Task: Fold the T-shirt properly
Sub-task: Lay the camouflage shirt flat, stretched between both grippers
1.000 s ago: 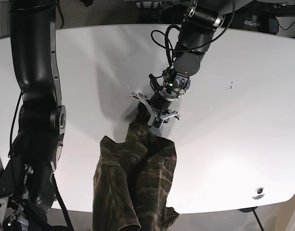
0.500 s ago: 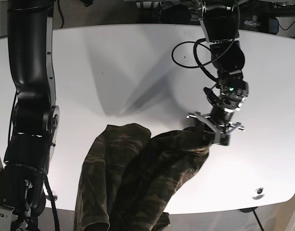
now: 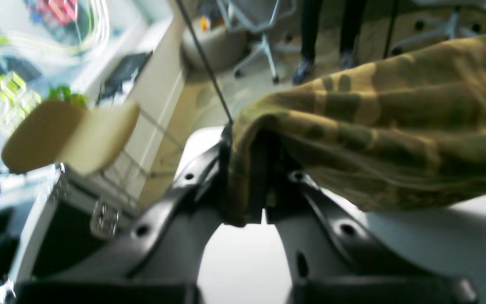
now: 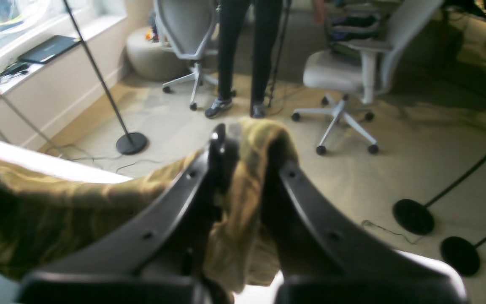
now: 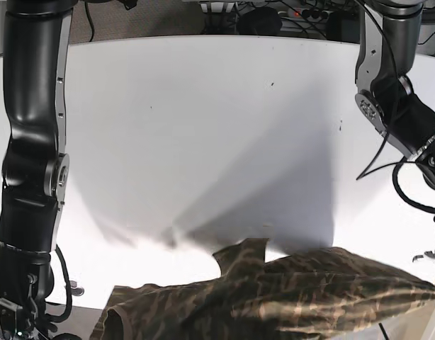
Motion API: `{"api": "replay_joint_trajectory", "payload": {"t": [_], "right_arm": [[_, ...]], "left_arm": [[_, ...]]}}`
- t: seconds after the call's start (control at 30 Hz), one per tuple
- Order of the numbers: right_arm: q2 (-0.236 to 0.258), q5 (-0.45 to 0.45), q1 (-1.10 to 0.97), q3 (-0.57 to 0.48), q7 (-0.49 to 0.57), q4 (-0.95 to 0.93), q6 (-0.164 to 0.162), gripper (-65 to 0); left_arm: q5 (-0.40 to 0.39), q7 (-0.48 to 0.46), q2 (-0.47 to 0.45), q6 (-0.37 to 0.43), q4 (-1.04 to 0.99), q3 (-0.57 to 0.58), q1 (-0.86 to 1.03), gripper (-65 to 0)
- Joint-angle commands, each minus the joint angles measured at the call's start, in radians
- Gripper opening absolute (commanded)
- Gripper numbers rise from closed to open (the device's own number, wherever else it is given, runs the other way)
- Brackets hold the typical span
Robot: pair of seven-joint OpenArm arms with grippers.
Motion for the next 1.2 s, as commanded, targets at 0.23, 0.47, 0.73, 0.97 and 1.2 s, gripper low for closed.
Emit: {"api": "replay_joint_trajectory", "payload": {"t": [0.23,0.47,0.73,0.97,1.2], "right_arm": [[0.033,0.038,-0.467,0.271,-0.163,0.487,-0.005,-63.1],[-0.047,0.041,-0.958,0.422,-0.224,0.800,0.003,-63.1],[-0.140,0.041,-1.354,0.495,-0.226,0.981,0.006,-63.1],[-0.182,0.041,-1.525,0.495,-0.224,1.009,0.006,-63.1],[-0.192,0.041,-1.551,0.495,-0.221,1.046,0.007,-63.1]], "left_arm": [[-0.158,-0.028,0.032,-0.033,0.089,-0.161,0.404,-64.7],[-0.237,-0.030,0.033,-0.033,0.106,-0.214,0.654,-65.0],[-0.233,-0.030,0.036,-0.084,0.147,-0.327,0.863,-64.9],[-0.233,-0.030,0.076,-0.084,0.147,-0.359,0.997,-64.2],[-0.237,-0.027,0.055,-0.084,0.150,-0.261,1.012,-21.2]]}}
